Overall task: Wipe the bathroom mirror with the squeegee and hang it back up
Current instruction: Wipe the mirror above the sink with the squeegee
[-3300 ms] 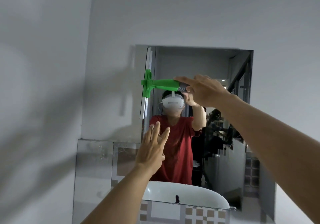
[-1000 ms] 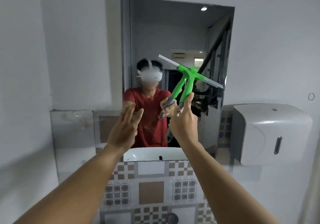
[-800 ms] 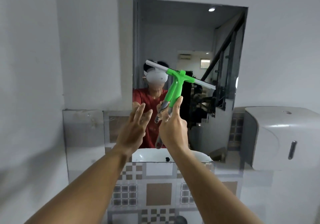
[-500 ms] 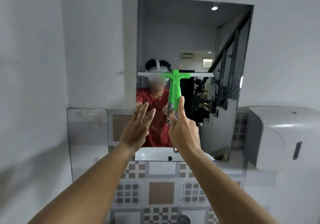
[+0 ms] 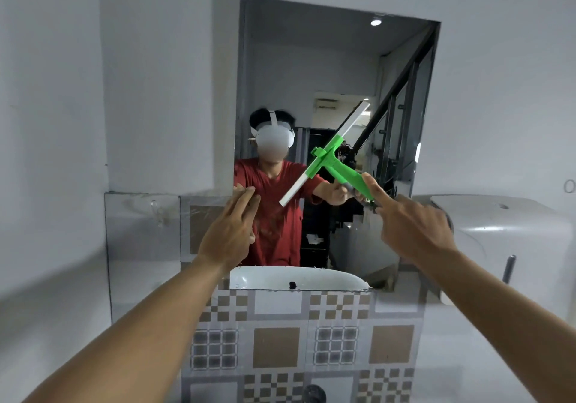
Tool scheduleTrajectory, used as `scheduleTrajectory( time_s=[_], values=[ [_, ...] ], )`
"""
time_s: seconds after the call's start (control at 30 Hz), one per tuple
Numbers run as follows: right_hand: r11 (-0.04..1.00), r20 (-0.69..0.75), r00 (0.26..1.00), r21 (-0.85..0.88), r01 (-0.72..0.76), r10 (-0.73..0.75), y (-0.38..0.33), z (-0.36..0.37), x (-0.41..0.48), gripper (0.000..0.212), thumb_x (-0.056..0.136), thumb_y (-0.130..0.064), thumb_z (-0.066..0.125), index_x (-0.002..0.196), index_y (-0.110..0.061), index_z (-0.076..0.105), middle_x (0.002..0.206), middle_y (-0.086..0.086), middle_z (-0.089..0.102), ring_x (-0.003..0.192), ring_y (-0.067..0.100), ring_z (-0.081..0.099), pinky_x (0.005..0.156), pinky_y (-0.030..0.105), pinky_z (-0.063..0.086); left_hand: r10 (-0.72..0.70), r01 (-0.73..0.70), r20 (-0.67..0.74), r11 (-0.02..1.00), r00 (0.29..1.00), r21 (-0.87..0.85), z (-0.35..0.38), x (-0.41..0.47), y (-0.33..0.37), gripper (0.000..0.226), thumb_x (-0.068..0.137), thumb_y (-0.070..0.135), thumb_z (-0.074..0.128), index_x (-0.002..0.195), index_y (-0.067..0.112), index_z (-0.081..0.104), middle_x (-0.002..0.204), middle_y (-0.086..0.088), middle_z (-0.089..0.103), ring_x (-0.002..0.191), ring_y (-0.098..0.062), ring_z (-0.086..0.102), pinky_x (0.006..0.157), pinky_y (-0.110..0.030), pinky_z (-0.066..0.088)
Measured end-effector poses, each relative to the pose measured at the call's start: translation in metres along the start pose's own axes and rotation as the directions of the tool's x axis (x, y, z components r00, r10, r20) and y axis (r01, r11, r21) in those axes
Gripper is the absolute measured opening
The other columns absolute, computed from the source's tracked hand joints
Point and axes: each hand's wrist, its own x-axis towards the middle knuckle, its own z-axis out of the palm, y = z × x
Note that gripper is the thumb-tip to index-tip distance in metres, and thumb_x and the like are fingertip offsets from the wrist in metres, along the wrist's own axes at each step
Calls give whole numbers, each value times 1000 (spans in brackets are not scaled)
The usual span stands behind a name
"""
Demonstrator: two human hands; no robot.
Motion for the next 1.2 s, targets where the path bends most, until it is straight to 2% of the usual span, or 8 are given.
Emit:
scheduleTrajectory(
  time_s=[0.1,0.23,0.57,0.77,0.93,1.03,1.13,1.2],
  values=[
    [994,16,999,-100,38,-37,20,-11,10,85,102,-20,41,153,-46,-21,78,-1,54,49,13,51,47,32,52,-70,38,-199,987,978,-159,-23,4,-1,50,96,27,54,137,-3,57,146,-22,52,142,-35,41,118,-45,37],
    [986,19,999,-163,34,-32,38,-24,17,83,101,-18,38,154,-46,-19,82,0,57,50,11,46,49,30,40,-114,33,-336,971,935,-238,-60,45,-17,49,98,28,59,139,3,54,140,-15,53,128,-32,50,108,-43,47],
    [947,81,975,231,-222,208,35,18,-24,86,98,-18,48,156,-47,-9,94,7,73,62,25,66,56,44,60,-48,49,-213,999,976,-1,-141,144,-67,86,78,29,73,154,19,34,153,-19,31,132,-42,34,105,-56,45],
    [814,163,913,414,-407,373,-15,40,-52,78,104,-20,48,160,-34,-4,68,-1,56,46,11,49,41,26,39,-46,44,-184,999,982,-18,-146,147,-73,88,75,39,78,153,23,39,152,-15,33,131,-42,34,103,-56,45],
    [612,265,861,615,-498,435,-67,63,-70,81,104,-16,47,160,-31,-9,70,2,64,51,19,59,52,43,58,-35,30,-192,999,981,-31,-156,149,-77,78,83,33,72,152,17,40,145,-16,41,127,-43,39,98,-55,48],
    [383,334,808,750,-539,485,-109,63,-67,78,105,-19,44,158,-36,-11,82,9,72,63,27,68,62,52,61,-18,17,-186,1000,982,-7,-159,150,-81,69,83,24,71,147,15,48,139,-16,44,122,-43,41,87,-54,52],
    [115,397,767,849,-515,505,-160,61,-55,73,105,-27,38,156,-42,-13,74,14,70,66,33,71,62,53,61,-37,34,-171,999,985,-20,-160,149,-82,69,83,26,71,147,19,47,139,-13,42,121,-40,40,79,-52,55],
    [61,386,775,877,-477,499,-190,57,-47,74,105,-28,37,155,-41,-15,73,9,69,63,27,69,59,47,60,-41,38,-164,999,986,-26,-161,149,-81,69,84,28,70,149,21,46,141,-12,41,124,-39,39,81,-54,55]
  ],
)
